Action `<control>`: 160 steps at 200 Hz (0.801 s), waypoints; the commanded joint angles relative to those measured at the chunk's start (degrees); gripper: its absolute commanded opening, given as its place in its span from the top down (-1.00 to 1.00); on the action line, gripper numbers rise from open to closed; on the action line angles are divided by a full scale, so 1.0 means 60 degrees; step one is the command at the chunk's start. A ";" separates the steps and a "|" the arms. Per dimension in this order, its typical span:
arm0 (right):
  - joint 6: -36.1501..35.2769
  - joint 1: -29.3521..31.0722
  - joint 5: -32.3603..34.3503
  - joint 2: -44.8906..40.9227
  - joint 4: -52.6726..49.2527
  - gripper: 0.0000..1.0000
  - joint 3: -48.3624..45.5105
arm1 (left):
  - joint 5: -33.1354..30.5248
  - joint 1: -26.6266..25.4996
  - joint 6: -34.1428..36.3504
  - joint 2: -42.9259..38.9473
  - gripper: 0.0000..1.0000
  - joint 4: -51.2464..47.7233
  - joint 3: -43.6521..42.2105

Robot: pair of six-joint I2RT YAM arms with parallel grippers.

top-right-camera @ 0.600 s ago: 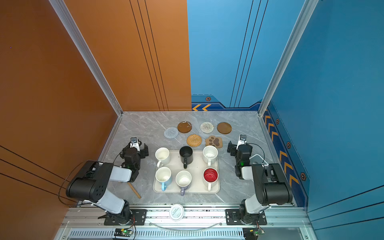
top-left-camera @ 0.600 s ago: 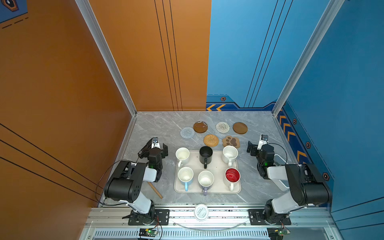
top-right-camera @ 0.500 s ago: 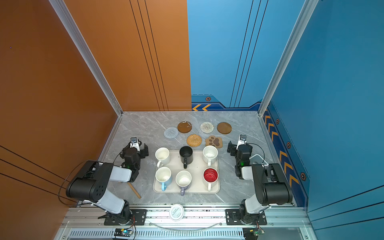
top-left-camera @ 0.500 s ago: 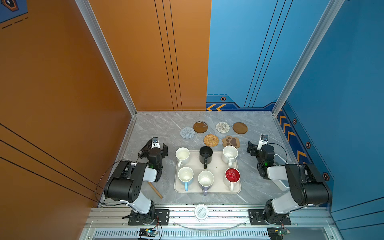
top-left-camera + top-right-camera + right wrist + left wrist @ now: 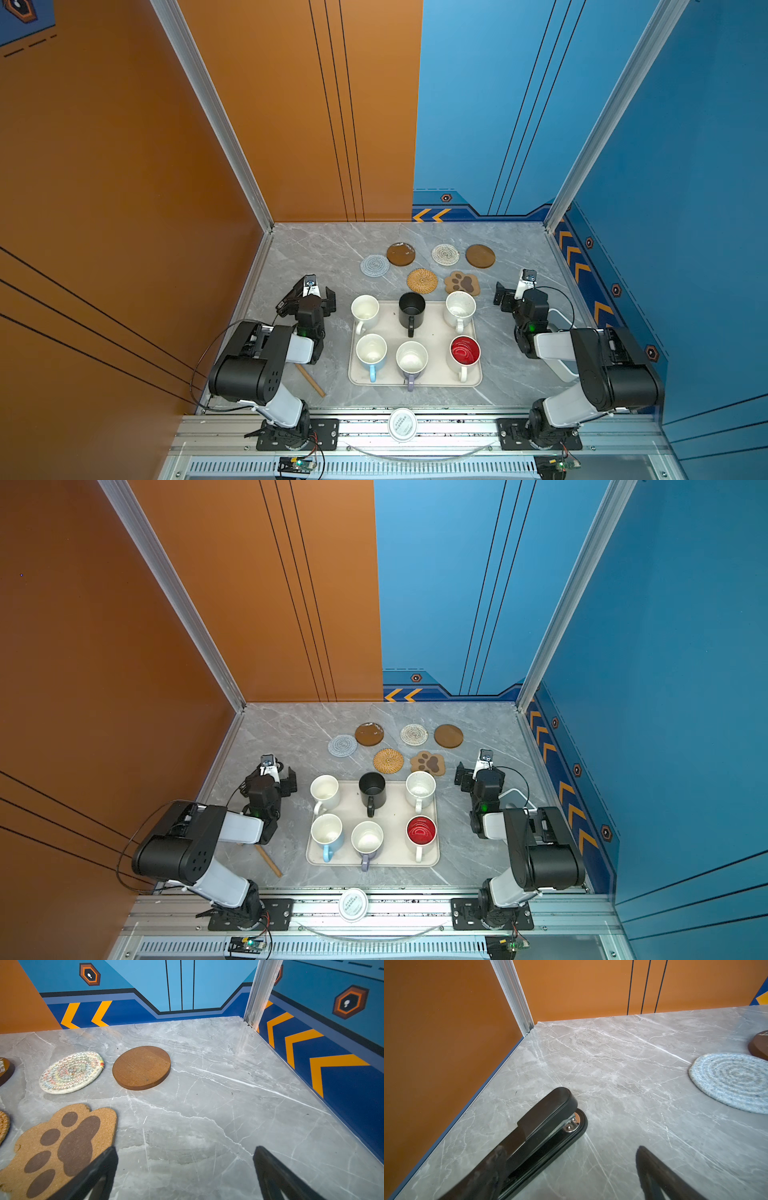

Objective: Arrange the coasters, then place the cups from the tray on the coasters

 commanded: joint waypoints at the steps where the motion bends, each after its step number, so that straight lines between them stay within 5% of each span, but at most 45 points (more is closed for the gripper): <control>1: -0.0090 -0.0011 -0.0155 0.0065 0.0060 -1.00 0.0017 | 0.0183 0.0092 -0.0037 -0.0086 -0.96 -0.0174 0.0217; 142: -0.0078 0.0004 -0.0082 0.0054 0.0061 -1.00 0.0022 | 0.0853 0.0407 -0.0190 -0.0233 -0.96 -0.0628 0.0365; 160: 0.0027 0.0034 0.0349 -0.0544 -0.1565 -1.00 0.0621 | 0.0419 0.0156 0.0009 -0.0880 -1.00 -0.1656 0.0675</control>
